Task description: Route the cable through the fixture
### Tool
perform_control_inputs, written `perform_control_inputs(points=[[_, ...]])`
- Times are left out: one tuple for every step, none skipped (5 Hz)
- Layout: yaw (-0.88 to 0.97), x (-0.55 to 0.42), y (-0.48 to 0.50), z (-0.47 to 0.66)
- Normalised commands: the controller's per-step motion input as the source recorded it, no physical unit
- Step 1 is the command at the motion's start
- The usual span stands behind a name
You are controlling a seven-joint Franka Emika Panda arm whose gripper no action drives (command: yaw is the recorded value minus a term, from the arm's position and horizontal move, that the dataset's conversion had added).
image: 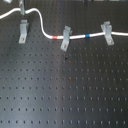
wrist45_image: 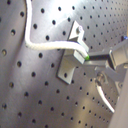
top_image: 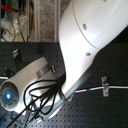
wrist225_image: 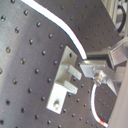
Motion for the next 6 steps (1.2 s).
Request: perform_control_inputs(points=[[0.4,-0.013,0.505,0.17],[0.25,-0.235,0.172,-0.01],[0.05,-0.205,0.043,-0.01],[0.02,-0.062,0.184,0.09],[0.09,-0.091,0.2,0.22],[0.07,-0.055,0.251,0.25]])
